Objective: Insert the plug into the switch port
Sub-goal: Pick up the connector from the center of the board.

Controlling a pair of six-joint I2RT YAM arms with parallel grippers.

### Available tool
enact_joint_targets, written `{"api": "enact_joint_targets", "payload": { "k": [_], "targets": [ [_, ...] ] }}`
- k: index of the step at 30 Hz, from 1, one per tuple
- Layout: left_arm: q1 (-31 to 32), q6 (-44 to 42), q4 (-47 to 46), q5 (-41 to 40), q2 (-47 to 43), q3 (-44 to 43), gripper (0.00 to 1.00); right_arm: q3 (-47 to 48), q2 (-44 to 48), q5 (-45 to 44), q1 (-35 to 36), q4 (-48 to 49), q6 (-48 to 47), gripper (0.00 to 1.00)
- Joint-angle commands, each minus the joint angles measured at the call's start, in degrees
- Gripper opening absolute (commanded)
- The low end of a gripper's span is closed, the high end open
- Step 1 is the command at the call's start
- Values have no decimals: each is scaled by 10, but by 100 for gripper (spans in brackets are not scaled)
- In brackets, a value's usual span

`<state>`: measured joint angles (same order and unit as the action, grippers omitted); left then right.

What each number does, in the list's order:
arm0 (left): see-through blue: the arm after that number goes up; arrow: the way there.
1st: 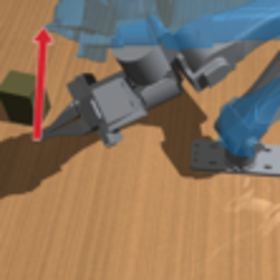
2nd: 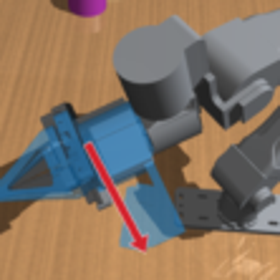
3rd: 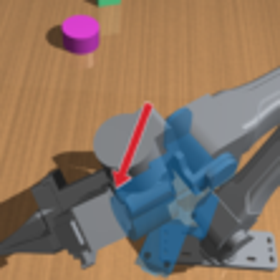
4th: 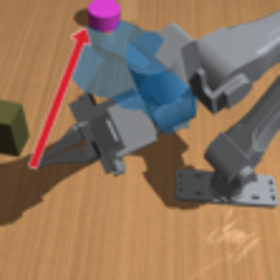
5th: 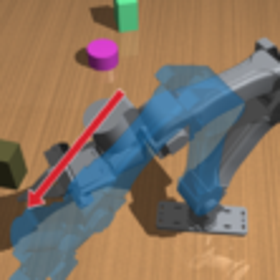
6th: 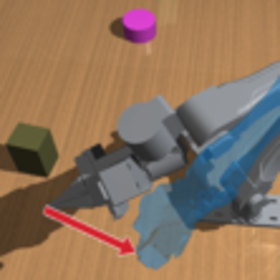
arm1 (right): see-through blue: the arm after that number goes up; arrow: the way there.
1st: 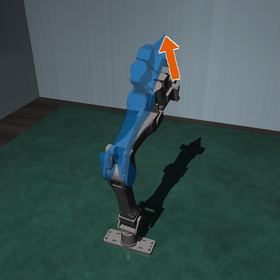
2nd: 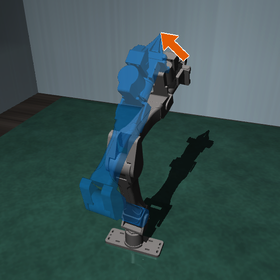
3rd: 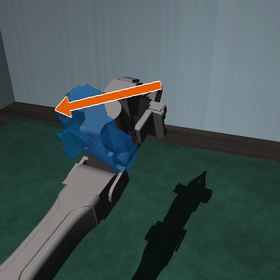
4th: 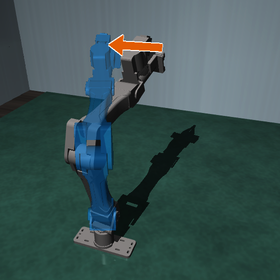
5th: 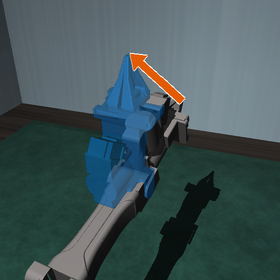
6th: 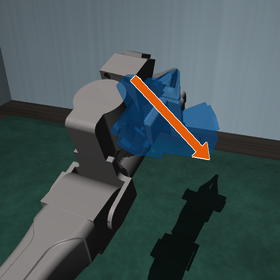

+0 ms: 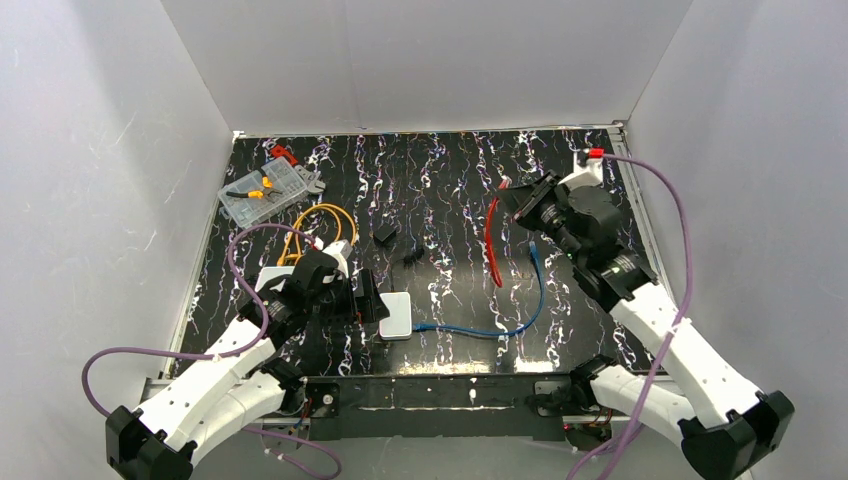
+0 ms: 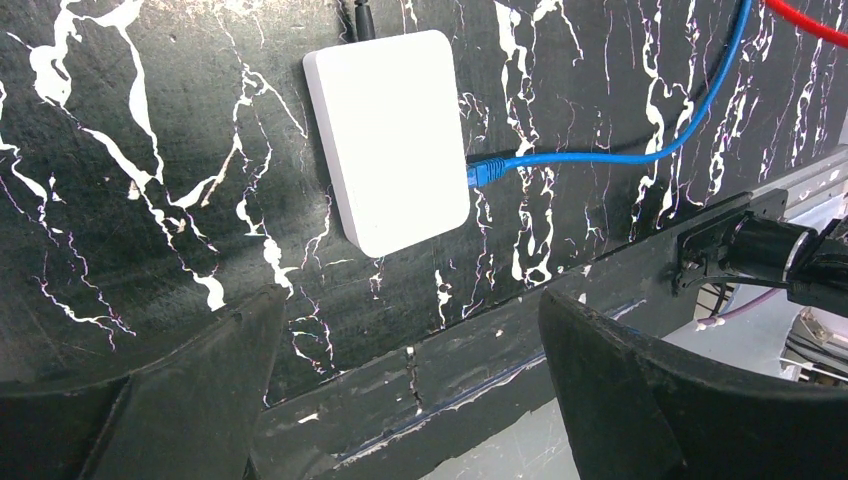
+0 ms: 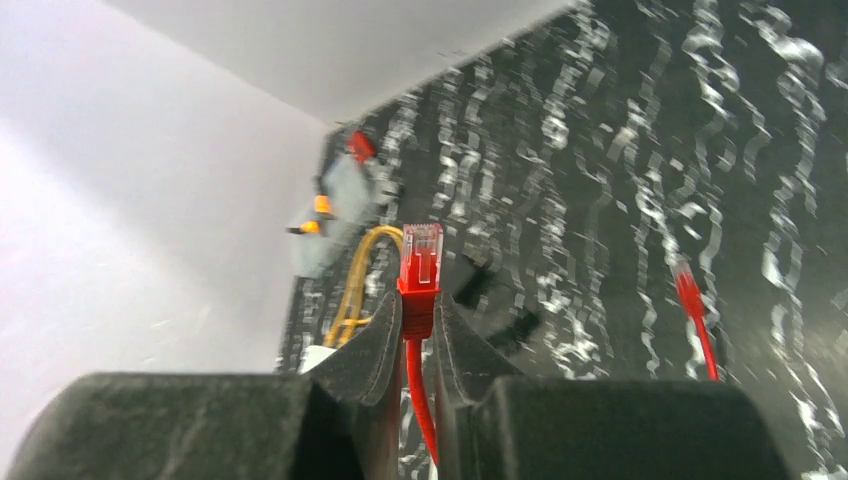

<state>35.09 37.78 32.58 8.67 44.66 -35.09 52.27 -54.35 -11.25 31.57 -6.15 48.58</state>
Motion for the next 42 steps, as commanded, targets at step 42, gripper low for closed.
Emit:
{"api": "enact_joint_targets", "payload": {
  "k": [42],
  "targets": [
    [1,-19,43,160,8,-210,98,34,48,267,210,-115,-499,1]
  ]
}}
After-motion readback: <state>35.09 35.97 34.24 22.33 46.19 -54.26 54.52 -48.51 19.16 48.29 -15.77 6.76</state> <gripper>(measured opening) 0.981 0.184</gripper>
